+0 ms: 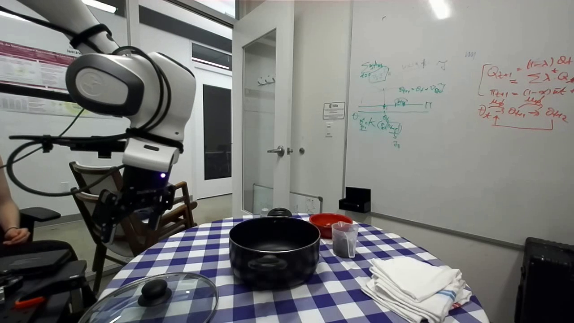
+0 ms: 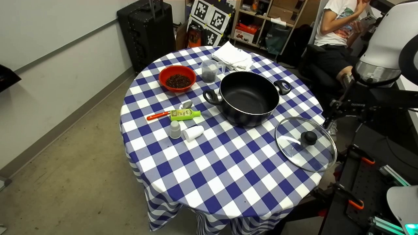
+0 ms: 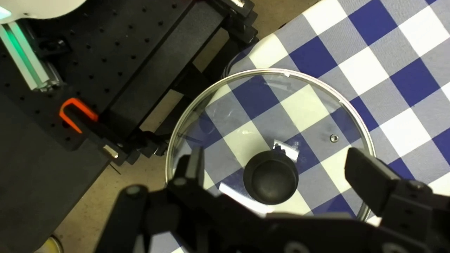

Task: Put the lid on the pot

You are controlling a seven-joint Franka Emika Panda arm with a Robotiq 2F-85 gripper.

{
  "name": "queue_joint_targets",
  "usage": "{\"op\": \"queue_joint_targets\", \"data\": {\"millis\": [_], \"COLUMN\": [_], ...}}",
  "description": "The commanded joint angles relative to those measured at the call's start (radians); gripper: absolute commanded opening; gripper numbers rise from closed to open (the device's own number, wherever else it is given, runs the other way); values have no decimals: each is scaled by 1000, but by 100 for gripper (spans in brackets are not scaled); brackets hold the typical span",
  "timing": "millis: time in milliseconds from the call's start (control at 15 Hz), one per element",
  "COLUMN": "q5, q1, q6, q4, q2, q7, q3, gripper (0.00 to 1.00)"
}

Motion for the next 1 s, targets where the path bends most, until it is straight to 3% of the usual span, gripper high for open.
{"op": "queue_joint_targets", "data": {"millis": [0,933], "q5": [8,15], "q1": [6,55], "q6": [49,74], "q4": [2,146], "q2": [51,333], "q7": [27,-5], "q3": [12,4], "gripper": [100,100]}}
